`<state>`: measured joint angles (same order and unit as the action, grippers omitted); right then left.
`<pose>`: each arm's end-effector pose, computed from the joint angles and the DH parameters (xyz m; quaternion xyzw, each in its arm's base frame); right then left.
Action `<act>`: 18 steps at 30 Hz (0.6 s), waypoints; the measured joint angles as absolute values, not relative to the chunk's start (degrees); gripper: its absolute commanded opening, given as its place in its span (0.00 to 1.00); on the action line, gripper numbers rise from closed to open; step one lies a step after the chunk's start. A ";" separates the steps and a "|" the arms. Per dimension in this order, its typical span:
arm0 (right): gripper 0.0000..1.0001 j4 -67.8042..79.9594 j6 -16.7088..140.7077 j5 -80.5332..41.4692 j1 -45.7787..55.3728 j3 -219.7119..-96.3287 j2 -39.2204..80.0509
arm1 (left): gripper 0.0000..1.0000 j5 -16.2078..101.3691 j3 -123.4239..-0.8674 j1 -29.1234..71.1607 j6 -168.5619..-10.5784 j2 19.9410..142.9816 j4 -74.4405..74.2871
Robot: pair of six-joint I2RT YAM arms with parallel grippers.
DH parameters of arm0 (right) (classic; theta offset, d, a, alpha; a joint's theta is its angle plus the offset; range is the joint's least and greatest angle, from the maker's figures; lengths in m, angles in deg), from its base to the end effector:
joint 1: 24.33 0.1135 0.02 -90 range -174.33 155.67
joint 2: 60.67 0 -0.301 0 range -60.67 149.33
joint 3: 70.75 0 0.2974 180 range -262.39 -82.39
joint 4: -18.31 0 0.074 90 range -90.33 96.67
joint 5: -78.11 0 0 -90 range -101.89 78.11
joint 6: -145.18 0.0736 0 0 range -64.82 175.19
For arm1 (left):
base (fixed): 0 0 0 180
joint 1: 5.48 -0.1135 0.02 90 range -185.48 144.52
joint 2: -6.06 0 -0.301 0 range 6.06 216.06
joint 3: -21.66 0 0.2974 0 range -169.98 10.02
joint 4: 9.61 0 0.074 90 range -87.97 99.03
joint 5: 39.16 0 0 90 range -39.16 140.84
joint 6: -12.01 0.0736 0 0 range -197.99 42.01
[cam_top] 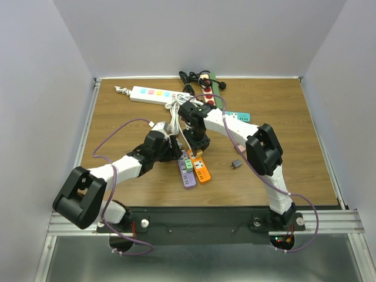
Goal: Insert the plug
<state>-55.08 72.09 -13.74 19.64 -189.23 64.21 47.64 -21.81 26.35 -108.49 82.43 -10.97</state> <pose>0.3682 0.3585 0.1821 -0.2344 0.9679 0.0589 0.0686 0.2735 -0.1746 0.1673 0.0238 0.8721 -0.2735 0.4051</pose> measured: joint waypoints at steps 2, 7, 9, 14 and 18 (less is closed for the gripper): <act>0.01 -55.11 72.11 -13.28 19.92 -189.28 64.30 | 0.73 47.62 -21.81 26.35 -108.49 82.43 -10.99; 0.00 -54.84 72.38 -12.58 20.16 -188.91 64.17 | 0.73 47.64 -21.81 26.35 -108.49 82.32 -10.97; 0.01 -54.01 72.73 -12.12 20.31 -187.66 63.62 | 0.73 47.64 -21.72 26.35 -108.49 82.24 -11.01; 0.00 -49.25 73.62 -10.66 20.75 -183.79 62.31 | 0.73 47.66 -21.40 26.35 -108.51 82.02 -10.95; 0.00 -48.66 73.64 -10.33 20.88 -183.51 62.64 | 0.73 47.64 -21.40 26.35 -108.51 82.00 -10.97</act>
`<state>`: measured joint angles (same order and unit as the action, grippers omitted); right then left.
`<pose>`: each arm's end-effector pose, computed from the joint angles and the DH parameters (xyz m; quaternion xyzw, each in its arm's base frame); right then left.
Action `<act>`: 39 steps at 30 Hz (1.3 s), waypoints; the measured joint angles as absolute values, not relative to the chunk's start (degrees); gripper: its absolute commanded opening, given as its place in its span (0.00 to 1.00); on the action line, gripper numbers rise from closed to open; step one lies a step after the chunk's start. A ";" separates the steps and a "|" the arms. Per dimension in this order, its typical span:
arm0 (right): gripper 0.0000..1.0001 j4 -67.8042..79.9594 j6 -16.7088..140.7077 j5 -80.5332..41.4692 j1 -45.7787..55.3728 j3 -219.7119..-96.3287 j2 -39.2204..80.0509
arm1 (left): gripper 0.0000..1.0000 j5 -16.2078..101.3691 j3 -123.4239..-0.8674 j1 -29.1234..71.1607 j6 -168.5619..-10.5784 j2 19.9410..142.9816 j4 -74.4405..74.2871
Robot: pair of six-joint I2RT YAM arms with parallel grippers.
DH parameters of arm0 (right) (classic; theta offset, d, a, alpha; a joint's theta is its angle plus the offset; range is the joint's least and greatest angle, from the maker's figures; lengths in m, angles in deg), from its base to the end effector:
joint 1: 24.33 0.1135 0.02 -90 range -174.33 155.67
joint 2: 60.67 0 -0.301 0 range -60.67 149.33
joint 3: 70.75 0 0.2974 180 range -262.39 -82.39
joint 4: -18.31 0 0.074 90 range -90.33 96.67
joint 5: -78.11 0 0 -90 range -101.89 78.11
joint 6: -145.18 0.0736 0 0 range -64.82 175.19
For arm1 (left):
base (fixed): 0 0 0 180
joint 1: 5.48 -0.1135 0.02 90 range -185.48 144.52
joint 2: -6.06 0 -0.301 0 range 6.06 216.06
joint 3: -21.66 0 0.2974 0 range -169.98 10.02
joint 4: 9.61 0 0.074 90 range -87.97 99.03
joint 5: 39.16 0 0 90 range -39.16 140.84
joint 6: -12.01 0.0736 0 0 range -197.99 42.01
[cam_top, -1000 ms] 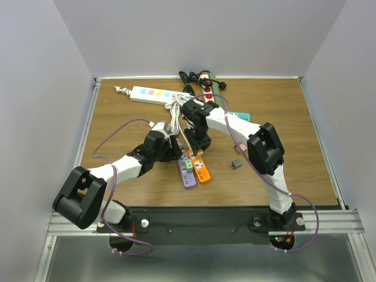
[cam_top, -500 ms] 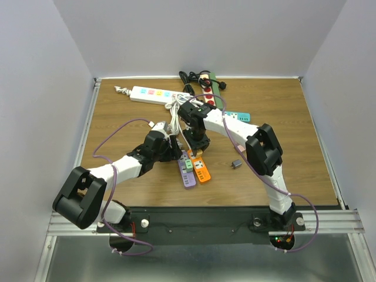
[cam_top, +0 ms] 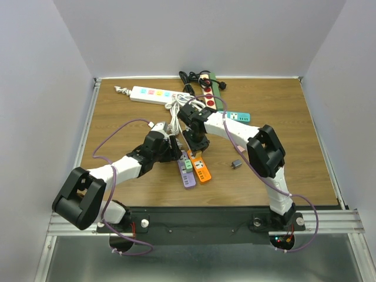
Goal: Insert the plug
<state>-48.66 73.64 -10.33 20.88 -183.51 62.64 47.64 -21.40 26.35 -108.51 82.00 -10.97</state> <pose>0.3604 0.3602 0.1665 -0.2285 0.9674 0.0458 0.0995 0.2717 -0.1735 0.1669 0.0236 0.8720 -0.2736 0.4052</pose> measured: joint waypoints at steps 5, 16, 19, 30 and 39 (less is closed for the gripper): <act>0.00 -49.44 73.62 -9.69 21.14 -184.67 63.21 | 0.73 47.66 -21.40 26.35 -108.51 81.95 -10.95; 0.38 -48.13 74.08 -9.41 21.14 -183.25 61.42 | 0.74 47.71 -21.40 26.35 -108.51 81.87 -10.77; 0.56 -47.43 74.56 -8.67 21.19 -182.98 61.20 | 0.75 47.75 -21.40 26.35 -108.49 80.86 -10.20; 0.78 -46.47 74.80 -4.73 21.17 -183.18 60.96 | 0.80 49.24 -21.40 26.35 -108.21 76.14 -9.15; 0.87 -44.11 75.57 -3.25 21.14 -182.11 52.24 | 0.80 56.43 -24.89 28.15 -104.56 72.47 -6.55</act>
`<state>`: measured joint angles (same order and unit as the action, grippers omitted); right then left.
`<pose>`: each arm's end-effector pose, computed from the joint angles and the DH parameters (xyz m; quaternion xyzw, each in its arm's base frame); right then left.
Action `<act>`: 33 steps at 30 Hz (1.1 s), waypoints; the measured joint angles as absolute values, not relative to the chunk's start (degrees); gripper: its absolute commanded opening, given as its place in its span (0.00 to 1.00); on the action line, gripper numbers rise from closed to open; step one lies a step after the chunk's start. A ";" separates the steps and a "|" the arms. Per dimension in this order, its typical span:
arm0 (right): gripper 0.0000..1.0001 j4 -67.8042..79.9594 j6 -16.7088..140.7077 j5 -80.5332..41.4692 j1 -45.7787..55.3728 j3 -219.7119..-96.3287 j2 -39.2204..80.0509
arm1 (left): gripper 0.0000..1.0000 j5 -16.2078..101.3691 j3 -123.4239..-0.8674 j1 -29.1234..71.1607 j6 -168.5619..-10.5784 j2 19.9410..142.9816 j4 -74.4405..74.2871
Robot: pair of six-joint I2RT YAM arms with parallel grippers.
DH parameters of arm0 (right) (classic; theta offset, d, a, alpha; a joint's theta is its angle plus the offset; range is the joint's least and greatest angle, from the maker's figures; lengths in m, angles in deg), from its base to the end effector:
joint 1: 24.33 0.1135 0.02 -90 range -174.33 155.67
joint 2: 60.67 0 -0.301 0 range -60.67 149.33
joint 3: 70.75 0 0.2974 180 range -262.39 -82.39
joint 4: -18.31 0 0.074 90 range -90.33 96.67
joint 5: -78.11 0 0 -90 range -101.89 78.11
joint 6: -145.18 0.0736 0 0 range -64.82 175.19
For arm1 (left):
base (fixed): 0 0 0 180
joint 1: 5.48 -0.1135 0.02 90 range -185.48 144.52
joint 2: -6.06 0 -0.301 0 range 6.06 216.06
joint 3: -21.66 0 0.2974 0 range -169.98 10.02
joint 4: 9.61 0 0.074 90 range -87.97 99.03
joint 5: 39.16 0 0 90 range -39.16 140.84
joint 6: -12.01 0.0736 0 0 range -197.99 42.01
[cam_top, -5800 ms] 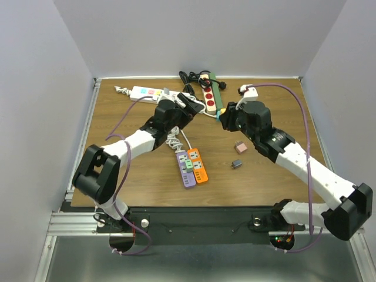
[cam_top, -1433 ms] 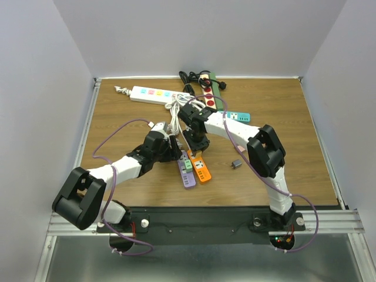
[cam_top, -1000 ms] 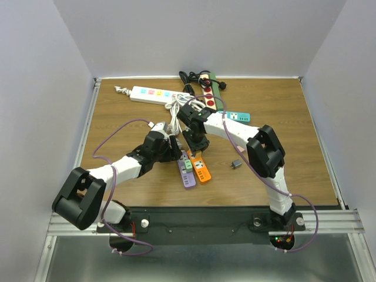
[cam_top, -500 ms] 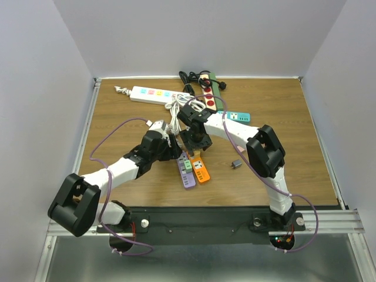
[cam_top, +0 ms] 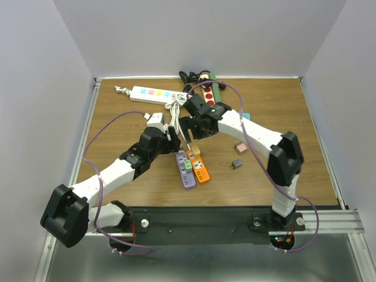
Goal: Insert the plug
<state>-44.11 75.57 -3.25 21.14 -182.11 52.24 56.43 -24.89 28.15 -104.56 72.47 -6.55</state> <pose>0.3577 0.3479 0.2508 -0.1944 0.9520 0.0605 0.2284 0.2661 -0.1684 0.2310 0.0244 0.8326 -0.2416 0.4978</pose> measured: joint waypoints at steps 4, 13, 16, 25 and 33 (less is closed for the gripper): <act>0.88 -42.01 76.05 -1.24 20.62 -178.72 43.06 | 0.82 62.57 -28.19 34.18 -101.80 71.75 -6.38; 0.89 -35.43 76.62 -3.29 6.35 -161.67 33.33 | 0.92 62.31 -34.23 47.25 -92.93 81.32 -17.76; 0.89 -34.67 76.70 -4.51 0.53 -158.02 30.84 | 0.93 59.73 -35.87 50.57 -89.10 87.24 -21.85; 0.94 -31.70 77.03 -7.66 -6.79 -155.49 17.51 | 0.95 51.12 -44.91 56.12 -77.32 104.42 -28.39; 0.94 -31.19 77.10 -9.59 -8.58 -154.20 15.49 | 0.95 45.67 -46.38 56.19 -72.17 111.31 -29.79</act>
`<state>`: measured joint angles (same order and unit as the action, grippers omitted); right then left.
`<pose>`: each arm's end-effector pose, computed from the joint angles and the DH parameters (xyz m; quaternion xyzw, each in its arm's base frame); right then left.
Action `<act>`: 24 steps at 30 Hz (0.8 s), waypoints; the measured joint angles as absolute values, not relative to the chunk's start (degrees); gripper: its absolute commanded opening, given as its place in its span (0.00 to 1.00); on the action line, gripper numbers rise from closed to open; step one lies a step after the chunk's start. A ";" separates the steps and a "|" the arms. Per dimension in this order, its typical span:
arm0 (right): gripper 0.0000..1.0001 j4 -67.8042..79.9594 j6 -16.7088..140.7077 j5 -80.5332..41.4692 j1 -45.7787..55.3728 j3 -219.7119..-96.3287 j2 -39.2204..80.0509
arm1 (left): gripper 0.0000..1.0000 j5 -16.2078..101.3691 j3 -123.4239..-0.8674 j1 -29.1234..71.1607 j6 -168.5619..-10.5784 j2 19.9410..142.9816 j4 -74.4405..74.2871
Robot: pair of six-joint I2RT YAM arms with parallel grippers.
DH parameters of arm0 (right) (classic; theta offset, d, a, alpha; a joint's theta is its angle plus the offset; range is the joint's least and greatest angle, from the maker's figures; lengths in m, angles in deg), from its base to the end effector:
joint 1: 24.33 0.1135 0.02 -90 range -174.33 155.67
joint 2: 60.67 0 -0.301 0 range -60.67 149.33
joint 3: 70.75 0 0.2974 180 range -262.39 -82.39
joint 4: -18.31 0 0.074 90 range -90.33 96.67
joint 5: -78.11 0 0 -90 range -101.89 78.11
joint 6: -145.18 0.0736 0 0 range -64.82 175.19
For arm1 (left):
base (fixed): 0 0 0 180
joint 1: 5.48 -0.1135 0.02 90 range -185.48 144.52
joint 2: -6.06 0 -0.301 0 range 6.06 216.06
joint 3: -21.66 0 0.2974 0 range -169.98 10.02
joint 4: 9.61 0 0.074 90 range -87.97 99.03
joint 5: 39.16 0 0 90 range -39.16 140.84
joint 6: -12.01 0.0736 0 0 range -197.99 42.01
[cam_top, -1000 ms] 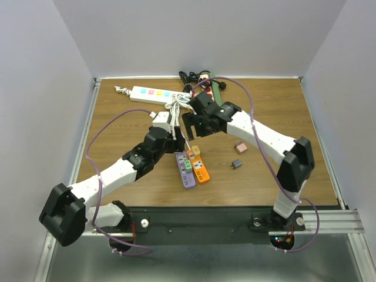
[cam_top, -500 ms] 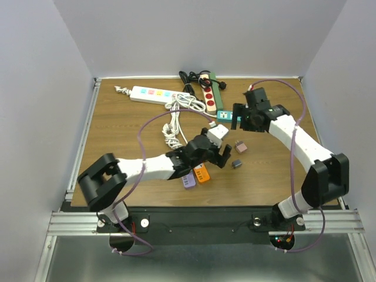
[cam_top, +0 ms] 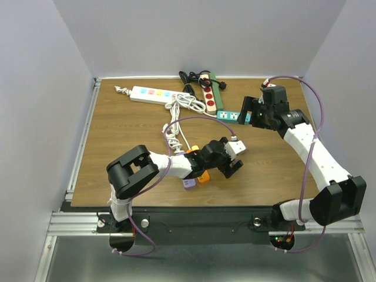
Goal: Insert the plug
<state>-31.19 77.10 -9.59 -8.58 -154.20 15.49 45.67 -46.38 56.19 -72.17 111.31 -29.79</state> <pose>0.3399 0.0928 0.3444 0.0573 0.9123 0.1134 0.3892 0.2205 -0.4229 0.1809 0.4685 0.6530 -0.3102 0.5079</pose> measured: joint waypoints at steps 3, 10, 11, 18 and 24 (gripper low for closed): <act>0.95 -31.15 77.10 -10.00 -8.58 -154.18 15.54 | 0.94 44.32 -47.10 56.19 -71.42 113.17 -29.98; 0.94 -31.15 77.10 -10.61 -8.65 -154.18 15.54 | 0.94 43.47 -49.15 56.19 -70.61 116.97 -30.81; 0.95 -31.17 77.07 -10.70 -8.69 -154.18 15.54 | 0.94 43.49 -49.55 56.19 -70.57 117.62 -30.94; 0.95 -31.17 77.07 -10.90 -9.00 -154.18 15.54 | 0.89 43.25 -50.12 56.19 -70.48 119.77 -31.18; 0.94 -31.17 77.07 -11.01 -9.00 -154.18 15.54 | 0.72 42.81 -50.68 56.19 -70.46 121.32 -31.53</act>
